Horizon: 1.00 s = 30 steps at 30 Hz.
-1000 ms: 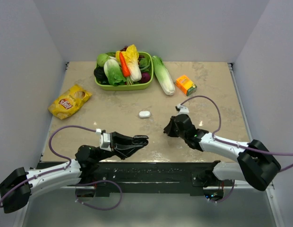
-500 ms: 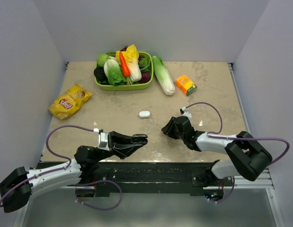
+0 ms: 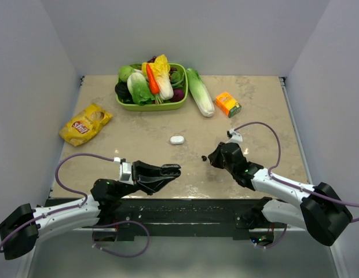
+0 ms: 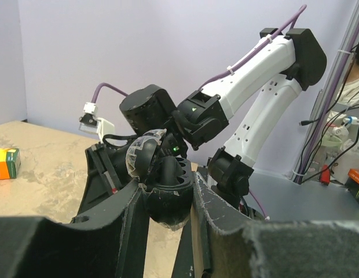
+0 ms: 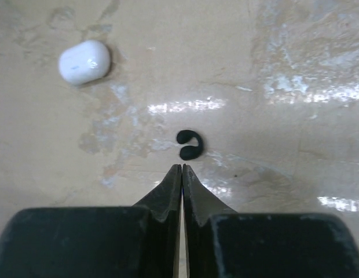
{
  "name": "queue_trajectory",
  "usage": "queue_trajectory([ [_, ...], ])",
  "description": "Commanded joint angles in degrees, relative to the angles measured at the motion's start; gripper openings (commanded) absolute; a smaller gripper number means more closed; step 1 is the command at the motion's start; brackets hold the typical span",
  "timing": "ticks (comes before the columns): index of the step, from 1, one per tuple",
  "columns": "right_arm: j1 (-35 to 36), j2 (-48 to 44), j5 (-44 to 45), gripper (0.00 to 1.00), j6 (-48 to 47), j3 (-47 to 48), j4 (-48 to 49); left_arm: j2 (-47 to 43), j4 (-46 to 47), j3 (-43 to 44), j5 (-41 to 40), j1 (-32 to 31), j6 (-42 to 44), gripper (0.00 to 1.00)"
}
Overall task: Insert the wireless bluetooth earbuds into the charging case
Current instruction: Adjust the earbud at the center of the board.
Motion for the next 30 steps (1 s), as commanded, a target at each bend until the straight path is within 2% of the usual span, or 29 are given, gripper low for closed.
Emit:
queue_trajectory([
  [1, -0.31, 3.39, 5.21, 0.00, -6.58, 5.33, -9.62, 0.17, 4.07, -6.50, -0.74, -0.38, -0.30, 0.00],
  [4, -0.31, 7.70, 5.21, 0.00, -8.87, 8.68, -11.83, 0.26, 3.98, -6.50, -1.01, -0.29, -0.39, 0.00],
  [13, -0.22, 18.15, -1.47, 0.00, -8.70, 10.09, -5.71, 0.70, 3.63, -6.06, -0.83, -0.91, -0.22, 0.00],
  [19, -0.31, 21.15, -3.58, 0.00, -8.70, 10.79, -2.26, 0.53, 3.19, -6.23, -1.10, -0.91, 0.05, 0.00],
  [30, 1.01, 24.49, -8.50, 0.00, -8.70, 14.13, -2.08, 0.88, 3.46, -6.67, -1.53, -0.91, 0.40, 0.00],
])
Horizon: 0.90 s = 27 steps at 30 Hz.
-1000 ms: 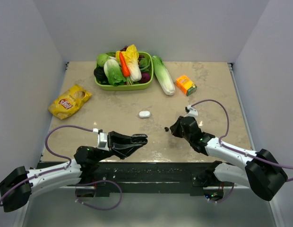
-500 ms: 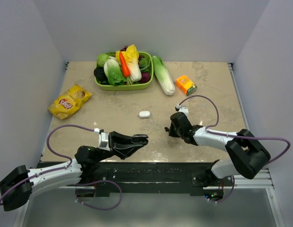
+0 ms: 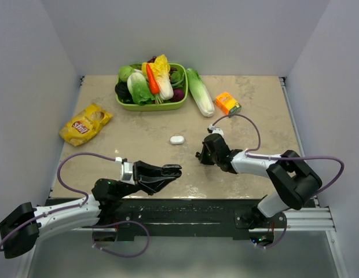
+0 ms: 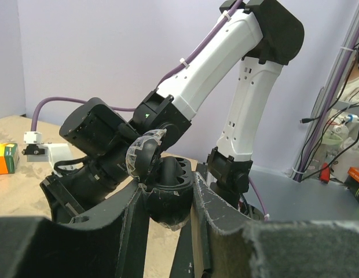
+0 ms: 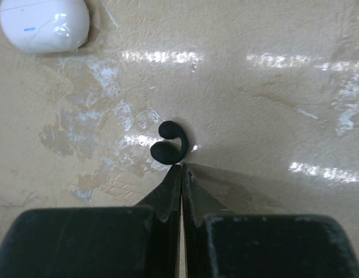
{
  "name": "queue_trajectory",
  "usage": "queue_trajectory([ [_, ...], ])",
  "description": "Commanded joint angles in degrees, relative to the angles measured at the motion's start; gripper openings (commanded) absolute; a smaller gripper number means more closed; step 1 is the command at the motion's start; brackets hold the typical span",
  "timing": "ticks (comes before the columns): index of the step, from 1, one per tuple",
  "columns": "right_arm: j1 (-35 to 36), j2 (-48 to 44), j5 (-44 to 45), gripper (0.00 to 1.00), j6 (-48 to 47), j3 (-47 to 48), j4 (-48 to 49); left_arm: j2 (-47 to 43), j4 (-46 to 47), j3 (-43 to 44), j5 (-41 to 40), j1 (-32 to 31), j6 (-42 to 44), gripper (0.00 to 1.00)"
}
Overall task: Insert the wireless bluetooth earbuds into the charging case
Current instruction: Adjust the earbud at the center of the board.
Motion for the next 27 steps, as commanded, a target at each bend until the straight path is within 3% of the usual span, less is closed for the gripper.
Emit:
queue_trajectory([
  [1, 1.71, 1.43, -3.06, 0.00, -0.50, 2.22, 0.02, 0.07, 3.59, -6.67, -1.01, -0.41, 0.40, 0.00],
  [10, 4.26, 5.23, -7.37, 0.00, -2.17, 4.33, 3.80, 0.77, 4.29, -7.03, -1.01, -0.40, 0.40, 0.00],
  [18, 1.46, -7.79, 6.51, 0.05, -6.39, 3.98, -4.27, 0.42, 4.03, -7.29, -0.84, -0.41, 0.58, 0.00],
  [21, -2.40, -5.78, 6.43, 0.00, -7.53, 5.21, -4.82, 0.42, 4.20, -7.55, -1.01, -0.41, 0.58, 0.00],
  [27, -5.14, 1.60, 5.19, 0.00, -7.36, 7.67, -1.49, 0.16, 4.29, -7.64, -0.83, -0.41, 0.40, 0.00],
])
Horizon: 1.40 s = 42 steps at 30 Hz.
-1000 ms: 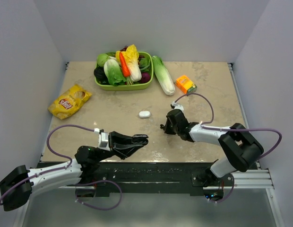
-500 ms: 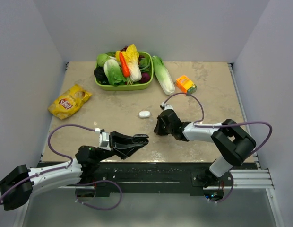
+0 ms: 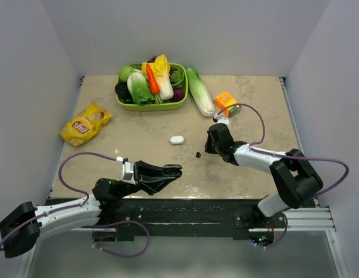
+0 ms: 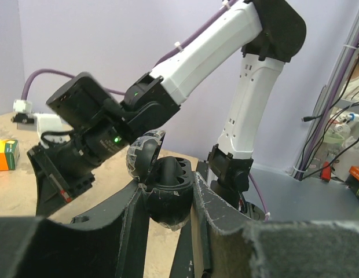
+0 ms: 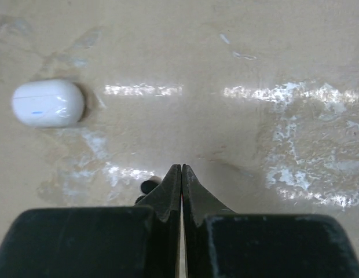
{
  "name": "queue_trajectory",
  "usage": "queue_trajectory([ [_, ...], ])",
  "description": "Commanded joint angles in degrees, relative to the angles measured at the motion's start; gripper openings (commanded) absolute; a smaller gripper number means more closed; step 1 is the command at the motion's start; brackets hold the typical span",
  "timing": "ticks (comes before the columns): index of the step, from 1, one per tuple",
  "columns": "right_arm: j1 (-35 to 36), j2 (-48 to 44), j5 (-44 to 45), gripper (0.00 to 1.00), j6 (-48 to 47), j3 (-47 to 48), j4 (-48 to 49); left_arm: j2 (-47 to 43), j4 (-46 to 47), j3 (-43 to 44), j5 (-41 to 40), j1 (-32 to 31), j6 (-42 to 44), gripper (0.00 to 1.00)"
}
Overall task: Insert the wireless bluetooth earbuds into the charging case
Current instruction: Adjust the earbud at the center of the board.
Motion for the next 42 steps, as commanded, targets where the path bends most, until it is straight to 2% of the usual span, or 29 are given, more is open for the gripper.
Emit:
queue_trajectory([
  [1, -0.51, 4.23, 2.27, 0.00, -0.72, 2.64, 1.04, -0.63, 3.90, -7.45, -0.62, -0.41, 0.38, 0.00],
  [5, -0.69, 8.54, 0.43, 0.00, -0.54, 4.40, 1.47, -1.77, 2.75, -7.44, -0.61, -0.41, 0.38, 0.00],
  [13, -0.69, 11.27, -3.61, 0.00, -0.27, 1.42, 5.52, -2.92, 1.35, -7.62, -0.79, -0.41, 0.91, 0.00],
  [24, 1.60, 8.90, -7.48, 0.00, 1.74, -4.99, 7.11, -0.11, 4.94, -8.32, -0.44, -0.41, 0.29, 0.00],
  [31, 2.30, 4.77, -5.91, 0.00, 3.94, -7.55, 5.09, 0.25, 5.56, -8.67, -0.53, -0.41, -0.15, 0.00],
  [42, 7.66, -1.21, -1.77, 0.00, 6.84, -8.69, -1.86, 1.21, 7.23, -9.03, -0.44, -0.58, -0.50, 0.00],
])
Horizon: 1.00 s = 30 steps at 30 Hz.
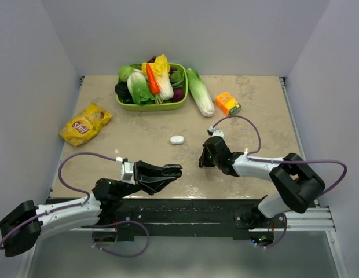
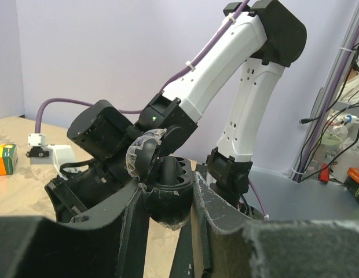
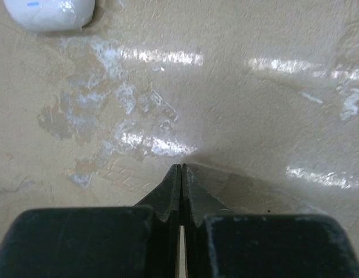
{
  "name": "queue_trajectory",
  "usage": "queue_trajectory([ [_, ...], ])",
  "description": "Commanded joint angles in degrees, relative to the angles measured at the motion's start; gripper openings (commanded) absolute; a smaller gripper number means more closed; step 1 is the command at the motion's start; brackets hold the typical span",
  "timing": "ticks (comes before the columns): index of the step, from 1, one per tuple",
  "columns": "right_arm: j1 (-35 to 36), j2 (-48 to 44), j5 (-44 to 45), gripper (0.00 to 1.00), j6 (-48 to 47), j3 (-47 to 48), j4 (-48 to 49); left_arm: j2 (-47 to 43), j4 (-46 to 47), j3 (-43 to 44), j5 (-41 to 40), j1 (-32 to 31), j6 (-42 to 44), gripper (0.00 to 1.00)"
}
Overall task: Insert the wireless bluetooth earbuds into the charging case
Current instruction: Adjust the earbud at the center of the board.
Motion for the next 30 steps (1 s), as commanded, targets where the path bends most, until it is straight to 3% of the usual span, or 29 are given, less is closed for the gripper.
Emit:
queue_trajectory([
  [1, 2.66, -1.67, 2.16, 0.00, 1.82, -1.22, -6.30, 0.21, 5.38, -9.13, -0.37, -0.32, -0.54, 0.00],
  [4, 3.54, -2.46, 2.95, 0.00, 2.08, -2.09, -6.91, 0.12, 5.47, -9.31, -0.37, -0.32, -0.63, 0.00],
  [8, 3.63, -9.98, 7.16, 0.25, 2.69, -3.41, -9.01, -0.67, 4.94, -9.58, -0.55, -0.32, -0.63, 0.00],
  [11, 3.63, -15.19, 10.77, 0.35, 2.61, -2.28, -13.13, -1.02, 4.76, -9.49, -0.81, -0.41, -0.63, 0.00],
  [14, 3.54, -20.64, 12.09, 0.37, 1.30, -0.87, -17.35, -0.93, 4.94, -9.58, -0.81, -0.49, -0.54, 0.00],
  [16, 3.54, -21.53, 11.22, 0.32, 0.24, -0.43, -19.99, -0.76, 5.03, -9.49, -0.81, -0.49, -0.54, 0.00],
  [20, 3.72, -20.48, 6.48, 0.00, -0.99, -1.65, -20.54, -0.58, 5.20, -9.49, -0.81, -0.49, -0.55, 0.00],
  [30, 10.66, -13.63, 4.36, 0.00, 0.85, -0.87, -21.33, -0.41, 4.85, -9.22, -0.81, -0.67, -0.72, 0.00],
])
